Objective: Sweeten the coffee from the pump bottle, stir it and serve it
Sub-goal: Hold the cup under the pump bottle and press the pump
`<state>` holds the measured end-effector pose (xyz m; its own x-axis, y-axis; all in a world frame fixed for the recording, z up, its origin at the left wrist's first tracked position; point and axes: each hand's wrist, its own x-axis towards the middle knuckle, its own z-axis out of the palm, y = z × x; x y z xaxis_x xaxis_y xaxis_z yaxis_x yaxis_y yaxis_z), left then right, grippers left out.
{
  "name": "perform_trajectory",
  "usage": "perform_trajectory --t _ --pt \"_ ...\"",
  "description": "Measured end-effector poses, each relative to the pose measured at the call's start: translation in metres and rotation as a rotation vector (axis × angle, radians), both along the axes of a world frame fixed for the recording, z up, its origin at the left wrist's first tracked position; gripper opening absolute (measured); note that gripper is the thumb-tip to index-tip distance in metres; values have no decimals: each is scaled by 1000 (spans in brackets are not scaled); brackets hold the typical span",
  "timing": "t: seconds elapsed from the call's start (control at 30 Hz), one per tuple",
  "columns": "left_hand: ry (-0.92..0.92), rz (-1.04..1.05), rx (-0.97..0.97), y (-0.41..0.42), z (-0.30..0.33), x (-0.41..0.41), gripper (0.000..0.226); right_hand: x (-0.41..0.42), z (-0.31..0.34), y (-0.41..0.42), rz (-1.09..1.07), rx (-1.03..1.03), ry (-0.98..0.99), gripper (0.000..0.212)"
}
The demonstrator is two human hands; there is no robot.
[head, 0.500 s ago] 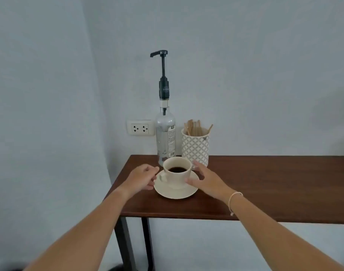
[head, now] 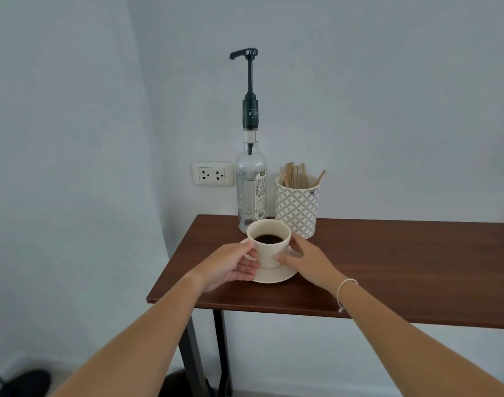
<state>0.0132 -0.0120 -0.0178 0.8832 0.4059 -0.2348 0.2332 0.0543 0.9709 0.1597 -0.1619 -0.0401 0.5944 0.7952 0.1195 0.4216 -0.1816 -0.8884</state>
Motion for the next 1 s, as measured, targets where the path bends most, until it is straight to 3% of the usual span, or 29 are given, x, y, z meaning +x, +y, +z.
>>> perform_trajectory --t 0.47,1.0 --pt "-46 15 80 14 21 -5 34 -7 17 16 -32 51 -25 59" --pt "-128 -26 284 75 158 -30 35 -40 138 76 -116 289 -133 60"
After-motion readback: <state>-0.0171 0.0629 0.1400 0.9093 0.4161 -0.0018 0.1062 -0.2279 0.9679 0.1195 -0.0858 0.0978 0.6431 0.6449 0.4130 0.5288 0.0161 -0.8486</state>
